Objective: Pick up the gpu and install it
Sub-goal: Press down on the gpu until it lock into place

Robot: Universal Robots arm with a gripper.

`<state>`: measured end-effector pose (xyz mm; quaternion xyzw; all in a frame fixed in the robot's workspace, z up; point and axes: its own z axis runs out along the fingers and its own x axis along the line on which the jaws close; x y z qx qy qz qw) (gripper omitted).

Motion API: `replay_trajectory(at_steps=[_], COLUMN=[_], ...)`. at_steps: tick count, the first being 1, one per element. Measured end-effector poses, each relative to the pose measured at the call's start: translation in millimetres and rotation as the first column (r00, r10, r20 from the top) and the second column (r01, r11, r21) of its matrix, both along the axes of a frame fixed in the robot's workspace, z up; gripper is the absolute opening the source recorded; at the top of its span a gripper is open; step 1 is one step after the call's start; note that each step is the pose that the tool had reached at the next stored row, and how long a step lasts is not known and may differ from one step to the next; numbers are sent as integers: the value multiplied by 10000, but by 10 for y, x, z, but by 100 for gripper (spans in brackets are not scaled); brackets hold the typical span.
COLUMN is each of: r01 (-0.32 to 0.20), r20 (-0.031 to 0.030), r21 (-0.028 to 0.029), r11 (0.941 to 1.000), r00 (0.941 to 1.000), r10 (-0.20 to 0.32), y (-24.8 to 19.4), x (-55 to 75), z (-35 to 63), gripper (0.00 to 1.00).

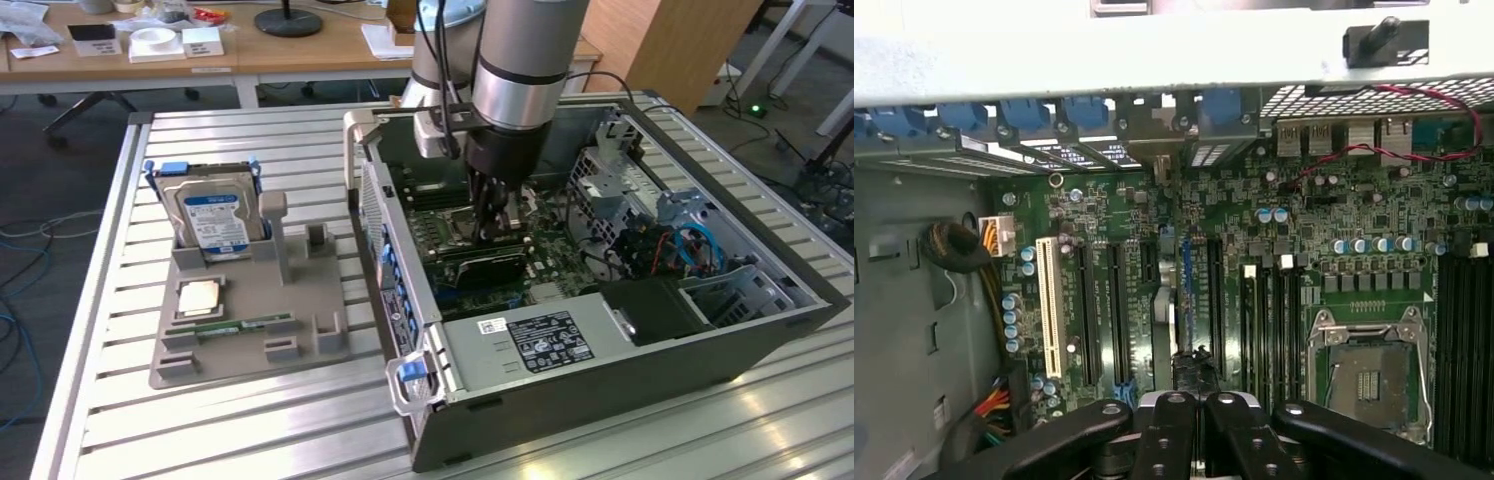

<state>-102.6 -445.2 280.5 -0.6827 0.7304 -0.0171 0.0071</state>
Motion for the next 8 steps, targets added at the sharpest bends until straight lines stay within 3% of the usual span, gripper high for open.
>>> replay_trajectory(at_steps=[2,5,8], r01=[0,-1,-1], r20=[1,0,1], r21=[7,84,101], r11=[10000,10000,9999], r00=[10000,10000,10000], r10=[0,1,1], y=[-1,-2,-9], x=[-1,-5,-6], z=[-22,-49,-52], gripper=[11,11,11])
